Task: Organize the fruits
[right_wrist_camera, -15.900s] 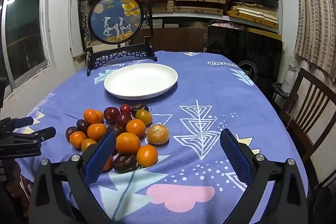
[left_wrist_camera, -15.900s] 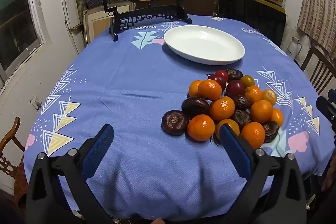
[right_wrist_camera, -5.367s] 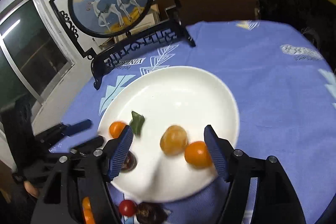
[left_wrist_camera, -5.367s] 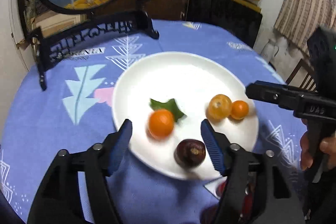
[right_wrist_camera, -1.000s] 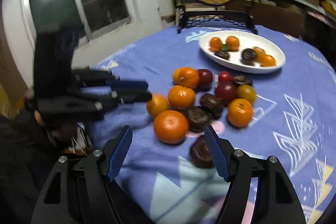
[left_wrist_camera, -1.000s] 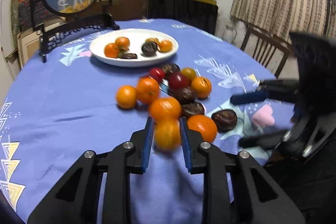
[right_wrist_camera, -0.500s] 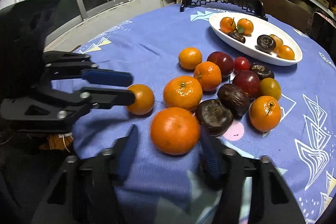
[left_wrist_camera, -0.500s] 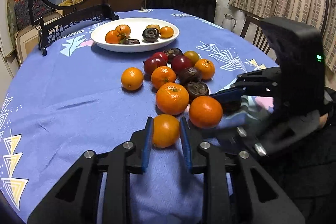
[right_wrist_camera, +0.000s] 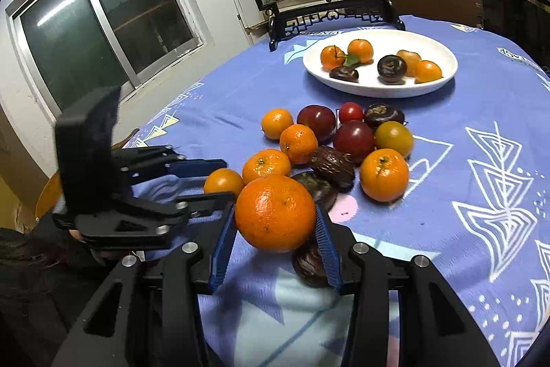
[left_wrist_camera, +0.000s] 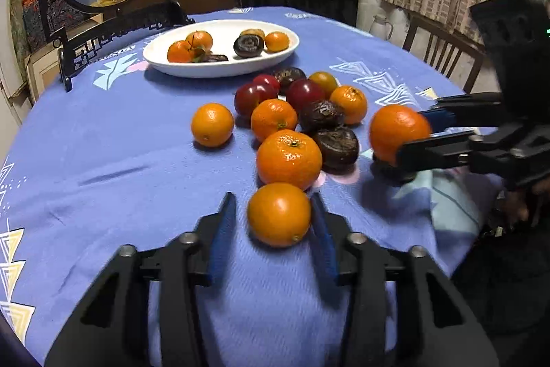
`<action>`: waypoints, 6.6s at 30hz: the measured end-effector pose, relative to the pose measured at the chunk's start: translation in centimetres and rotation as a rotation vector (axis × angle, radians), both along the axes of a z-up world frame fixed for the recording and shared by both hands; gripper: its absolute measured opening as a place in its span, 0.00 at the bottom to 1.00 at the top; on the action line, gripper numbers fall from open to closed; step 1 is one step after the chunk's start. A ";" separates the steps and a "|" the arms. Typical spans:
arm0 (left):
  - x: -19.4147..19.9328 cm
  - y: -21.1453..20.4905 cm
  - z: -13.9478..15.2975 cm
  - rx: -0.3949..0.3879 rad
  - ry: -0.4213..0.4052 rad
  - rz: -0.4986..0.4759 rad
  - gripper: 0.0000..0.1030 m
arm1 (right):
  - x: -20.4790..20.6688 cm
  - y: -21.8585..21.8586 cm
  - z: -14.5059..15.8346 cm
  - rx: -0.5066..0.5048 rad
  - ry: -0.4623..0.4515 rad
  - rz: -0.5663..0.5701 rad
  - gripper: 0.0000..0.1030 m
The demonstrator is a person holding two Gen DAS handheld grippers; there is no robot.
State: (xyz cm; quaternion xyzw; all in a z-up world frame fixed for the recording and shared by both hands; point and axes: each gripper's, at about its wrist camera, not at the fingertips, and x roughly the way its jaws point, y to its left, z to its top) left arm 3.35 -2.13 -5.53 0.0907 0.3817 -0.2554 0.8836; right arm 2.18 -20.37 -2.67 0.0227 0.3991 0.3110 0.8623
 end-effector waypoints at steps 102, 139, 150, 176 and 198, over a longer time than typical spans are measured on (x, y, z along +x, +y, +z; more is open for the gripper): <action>7.9 -0.8 7.3 -0.107 -0.074 0.095 0.43 | 9.4 -5.6 5.7 0.115 -0.026 -0.155 0.42; 10.7 -1.5 0.2 0.195 0.068 0.118 0.50 | 13.7 -10.6 1.9 0.175 -0.100 -0.382 0.68; 9.4 1.1 2.9 -0.007 -0.047 0.159 0.33 | 6.9 -5.3 -0.1 -0.016 -0.003 -0.157 0.68; 9.0 2.3 4.1 -0.083 -0.064 0.178 0.34 | 6.7 -4.0 -0.3 0.036 0.018 -0.130 0.40; 24.1 -2.2 4.5 -0.022 0.002 0.222 0.63 | 27.4 -7.0 2.6 0.146 0.014 -0.346 0.48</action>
